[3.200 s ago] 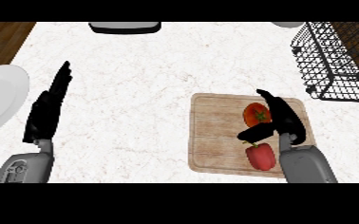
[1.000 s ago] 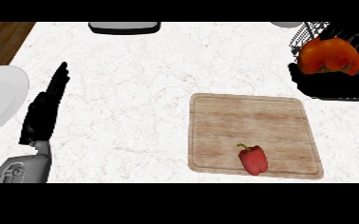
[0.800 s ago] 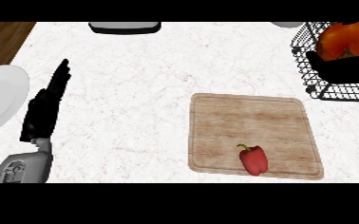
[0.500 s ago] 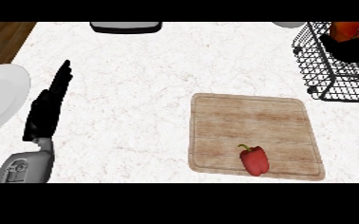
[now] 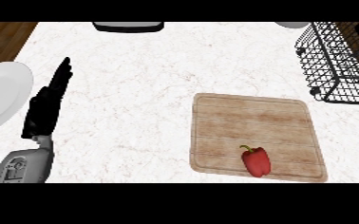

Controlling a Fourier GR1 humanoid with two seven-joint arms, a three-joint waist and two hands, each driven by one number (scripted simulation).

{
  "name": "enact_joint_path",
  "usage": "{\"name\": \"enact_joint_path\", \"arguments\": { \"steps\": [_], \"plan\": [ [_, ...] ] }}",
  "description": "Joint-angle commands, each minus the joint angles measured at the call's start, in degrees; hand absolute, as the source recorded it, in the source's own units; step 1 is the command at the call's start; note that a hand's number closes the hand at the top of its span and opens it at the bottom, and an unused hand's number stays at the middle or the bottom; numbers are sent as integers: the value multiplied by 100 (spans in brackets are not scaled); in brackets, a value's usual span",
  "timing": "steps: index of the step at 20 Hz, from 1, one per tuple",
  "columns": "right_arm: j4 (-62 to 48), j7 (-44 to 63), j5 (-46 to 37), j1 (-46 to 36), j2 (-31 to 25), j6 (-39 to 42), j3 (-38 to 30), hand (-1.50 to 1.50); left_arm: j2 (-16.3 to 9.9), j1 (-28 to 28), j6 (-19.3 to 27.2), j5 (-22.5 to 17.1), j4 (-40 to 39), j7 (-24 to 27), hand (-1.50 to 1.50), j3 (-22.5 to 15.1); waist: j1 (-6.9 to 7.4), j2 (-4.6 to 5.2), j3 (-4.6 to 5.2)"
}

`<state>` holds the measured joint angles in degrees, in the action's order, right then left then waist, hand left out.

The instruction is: Pick the tomato from the cutting board and place it in the tiered basket

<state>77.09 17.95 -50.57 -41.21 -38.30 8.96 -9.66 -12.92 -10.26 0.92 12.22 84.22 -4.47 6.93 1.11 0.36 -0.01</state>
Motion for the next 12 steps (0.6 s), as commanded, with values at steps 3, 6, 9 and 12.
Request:
{"name": "enact_joint_path", "arguments": {
  "steps": [3, 6, 9, 12],
  "plan": [
    [-1646, -895, -424, -586, -622, -478, -161, 150, 232, 377, 134, 158, 86, 255, 0, -193, 12, -9, 0],
    [-2399, -1570, -360, -586, -709, -762, -294, 150, 80, 277, 26, 62, 35, 210, 0, -28, -6, -7, -1],
    [-3015, -2038, -244, -919, -792, -648, -341, 150, -62, 220, -56, -20, -204, 505, 0, 140, 12, 2, 0],
    [-3129, -2378, -87, -627, -702, -705, -444, 150, 62, 507, -107, -43, 403, 97, 0, -15, -14, -27, -3]
  ]
}}
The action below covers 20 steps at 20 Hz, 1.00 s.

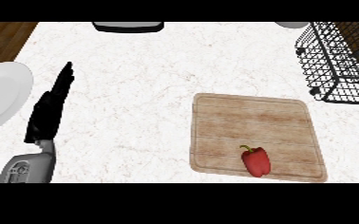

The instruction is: Pick the tomato from the cutting board and place it in the tiered basket

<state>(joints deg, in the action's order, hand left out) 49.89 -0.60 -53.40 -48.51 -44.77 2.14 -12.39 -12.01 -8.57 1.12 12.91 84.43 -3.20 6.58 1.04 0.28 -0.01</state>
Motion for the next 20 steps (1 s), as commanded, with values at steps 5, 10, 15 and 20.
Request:
{"name": "enact_joint_path", "arguments": {
  "steps": [5, 10, 15, 20],
  "plan": [
    [-1399, -1071, 285, -62, -86, -69, -327, 150, 17, 28, 4, -5, -187, 274, 0, 70, -16, 7, -2],
    [-1990, -385, 744, -315, 166, 556, -743, -150, -45, -164, 12, 20, -144, 201, 0, 97, -26, 9, -1],
    [-2673, -933, 784, -513, 93, 87, -900, -150, 85, -14, -10, 18, 3, 22, 0, -2, 54, 21, -6],
    [-2484, -1122, 1357, -636, 3, -49, -1419, -150, 187, -30, 172, 183, -85, 18, 0, -62, -2, 3, -5]
  ]
}}
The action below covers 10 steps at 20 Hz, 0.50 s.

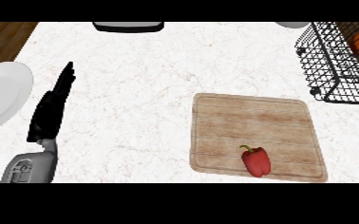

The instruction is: Pick the tomato from the cutting board and place it in the tiered basket

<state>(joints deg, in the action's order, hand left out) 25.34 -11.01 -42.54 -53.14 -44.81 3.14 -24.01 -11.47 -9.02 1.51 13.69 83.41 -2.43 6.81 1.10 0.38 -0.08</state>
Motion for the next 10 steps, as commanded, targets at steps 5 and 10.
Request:
{"name": "enact_joint_path", "arguments": {
  "steps": [5, 10],
  "plan": [
    [-130, -450, 635, -122, -615, -72, -667, -150, -238, -218, -264, -216, -305, 89, 0, 242, -43, 5, 3],
    [-165, 215, 883, -168, -1155, 309, -909, -150, -209, 160, -229, -137, 3, 88, 0, 184, -64, -34, 7]
  ]
}}
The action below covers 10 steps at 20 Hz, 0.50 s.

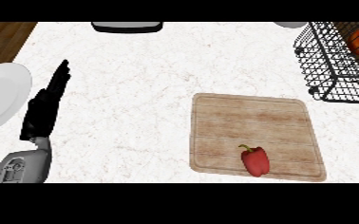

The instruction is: Pick the tomato from the cutting board and place it in the tiered basket

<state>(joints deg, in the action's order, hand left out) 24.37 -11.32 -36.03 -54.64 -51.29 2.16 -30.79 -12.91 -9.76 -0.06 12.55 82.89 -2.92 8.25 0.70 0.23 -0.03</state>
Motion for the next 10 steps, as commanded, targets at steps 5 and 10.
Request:
{"name": "enact_joint_path", "arguments": {
  "steps": [5, 10],
  "plan": [
    [-400, 504, 638, 237, -1062, 1151, -594, -150, -154, 47, -186, -128, -80, 82, 0, 140, -62, -16, 2],
    [-906, -566, 896, 1292, -1918, 1823, -955, -150, 15, 230, 9, -18, 43, 186, 0, 66, -52, 7, -12]
  ]
}}
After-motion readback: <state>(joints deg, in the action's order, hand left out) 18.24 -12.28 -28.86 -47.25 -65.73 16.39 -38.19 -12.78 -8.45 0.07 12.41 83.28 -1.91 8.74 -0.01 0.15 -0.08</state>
